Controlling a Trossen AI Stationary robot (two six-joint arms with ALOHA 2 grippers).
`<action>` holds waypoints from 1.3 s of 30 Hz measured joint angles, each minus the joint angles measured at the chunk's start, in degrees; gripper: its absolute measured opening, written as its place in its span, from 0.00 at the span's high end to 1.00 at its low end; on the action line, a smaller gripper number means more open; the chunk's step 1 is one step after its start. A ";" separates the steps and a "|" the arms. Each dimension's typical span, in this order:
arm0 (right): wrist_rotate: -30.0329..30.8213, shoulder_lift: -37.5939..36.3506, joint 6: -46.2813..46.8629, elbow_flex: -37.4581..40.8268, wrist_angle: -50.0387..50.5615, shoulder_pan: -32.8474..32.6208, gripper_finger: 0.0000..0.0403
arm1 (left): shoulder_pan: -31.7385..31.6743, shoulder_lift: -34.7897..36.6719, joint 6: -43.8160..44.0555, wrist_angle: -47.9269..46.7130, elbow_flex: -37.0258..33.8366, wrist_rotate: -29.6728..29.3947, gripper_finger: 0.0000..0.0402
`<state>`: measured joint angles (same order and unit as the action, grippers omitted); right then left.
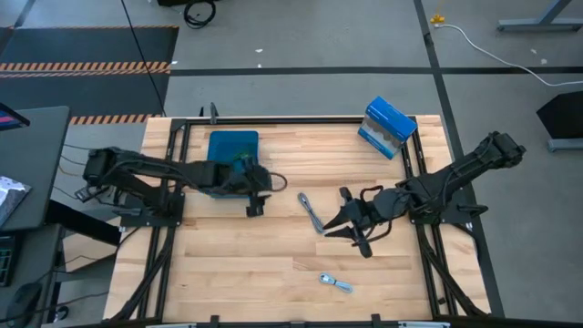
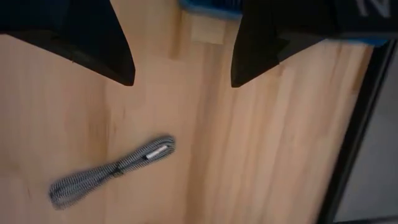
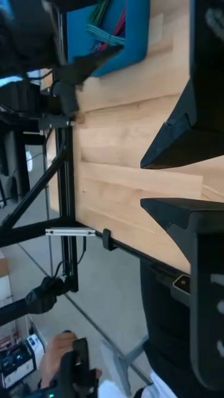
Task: Pick and place USB-C Cables
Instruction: Put the black white charger cable into the blue bin
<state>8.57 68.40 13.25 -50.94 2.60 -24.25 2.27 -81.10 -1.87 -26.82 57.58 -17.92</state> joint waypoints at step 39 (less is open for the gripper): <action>2.22 0.00 -3.78 0.00 3.16 -1.54 0.77 | -3.77 -33.46 -25.60 4.26 24.73 17.25 0.56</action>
<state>10.79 68.40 9.47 -50.94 5.76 -25.79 -1.50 -114.57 -27.47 -22.56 82.32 -0.67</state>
